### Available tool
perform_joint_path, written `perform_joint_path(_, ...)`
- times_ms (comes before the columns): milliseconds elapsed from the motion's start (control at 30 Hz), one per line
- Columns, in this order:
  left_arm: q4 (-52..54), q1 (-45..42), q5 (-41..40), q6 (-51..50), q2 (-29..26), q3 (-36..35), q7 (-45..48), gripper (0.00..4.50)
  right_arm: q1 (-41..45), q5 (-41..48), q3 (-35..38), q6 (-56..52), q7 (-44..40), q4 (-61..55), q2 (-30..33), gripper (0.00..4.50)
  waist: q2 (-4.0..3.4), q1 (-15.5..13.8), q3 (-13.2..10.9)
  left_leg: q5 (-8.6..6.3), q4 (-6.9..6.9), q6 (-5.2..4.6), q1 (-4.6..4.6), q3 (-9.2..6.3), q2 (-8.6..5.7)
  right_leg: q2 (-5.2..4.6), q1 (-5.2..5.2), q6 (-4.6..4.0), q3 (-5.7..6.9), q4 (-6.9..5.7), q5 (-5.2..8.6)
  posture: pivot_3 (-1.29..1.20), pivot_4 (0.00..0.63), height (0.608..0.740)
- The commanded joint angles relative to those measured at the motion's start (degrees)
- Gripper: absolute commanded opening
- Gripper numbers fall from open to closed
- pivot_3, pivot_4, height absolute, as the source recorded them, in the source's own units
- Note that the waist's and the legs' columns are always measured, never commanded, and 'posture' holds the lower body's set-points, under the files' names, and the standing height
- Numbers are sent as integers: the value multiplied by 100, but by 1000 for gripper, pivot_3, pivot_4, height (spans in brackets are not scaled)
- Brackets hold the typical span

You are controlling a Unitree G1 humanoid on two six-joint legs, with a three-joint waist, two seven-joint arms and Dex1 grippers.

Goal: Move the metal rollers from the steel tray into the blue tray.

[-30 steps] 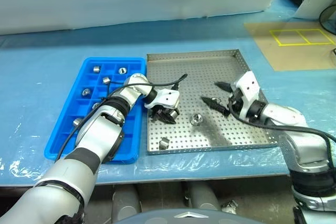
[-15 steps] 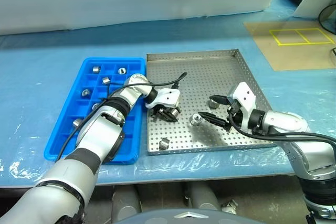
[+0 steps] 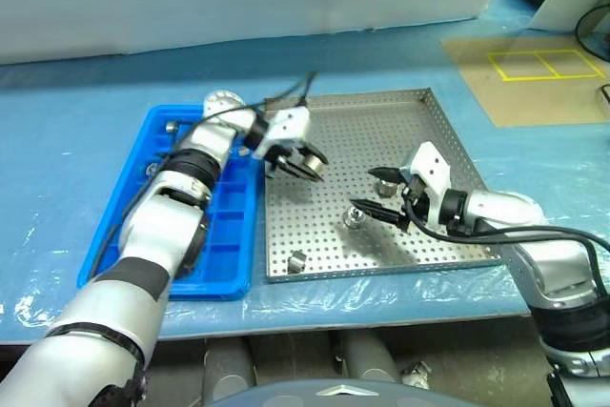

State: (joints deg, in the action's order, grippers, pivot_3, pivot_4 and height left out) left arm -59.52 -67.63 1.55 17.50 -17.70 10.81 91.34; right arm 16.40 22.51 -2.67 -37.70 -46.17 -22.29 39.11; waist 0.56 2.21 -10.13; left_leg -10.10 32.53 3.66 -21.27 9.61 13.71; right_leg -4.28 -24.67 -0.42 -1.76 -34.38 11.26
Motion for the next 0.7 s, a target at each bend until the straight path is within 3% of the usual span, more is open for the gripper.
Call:
perform_joint_path(33,610,93,-345,-480,-492,-57,115,1370,489,-40,-245,350,-243,264,-166,3770,0,-25,0,3,-7,5,1,0,1,0,-4,0,1,-3,0,-292,150,740)
perform_joint_path(267,3702,1650,-1258,-2446,-1426,-509,-142,1370,1628,-352,-1025,1075,-1078,1556,-643,3770,1,-304,-2,23,-24,38,-18,1,6,-1,-41,-5,10,-31,3,-48,150,740)
perform_joint_path(433,5912,3072,-1961,-3898,-2363,-1268,-733,1370,2635,-477,-1430,1651,-1905,2772,-1229,3770,-1,-467,-3,38,-30,64,-37,-3,24,0,-69,-10,25,-46,6,105,150,740)
perform_joint_path(567,7044,4261,-2303,-4524,-2993,-1898,-1186,1370,3119,-503,-1730,1986,-2749,3351,-1590,3770,-3,-615,-4,39,-37,66,-40,-10,26,-1,-70,-21,49,-48,13,195,150,740)
perform_joint_path(700,7460,5057,-2574,-4855,-3233,-2411,-1605,1370,3338,-736,-1930,2419,-3111,3853,-1872,3770,-2,-851,-5,38,-37,64,-55,-28,30,-4,-69,-28,78,-46,18,274,150,740)
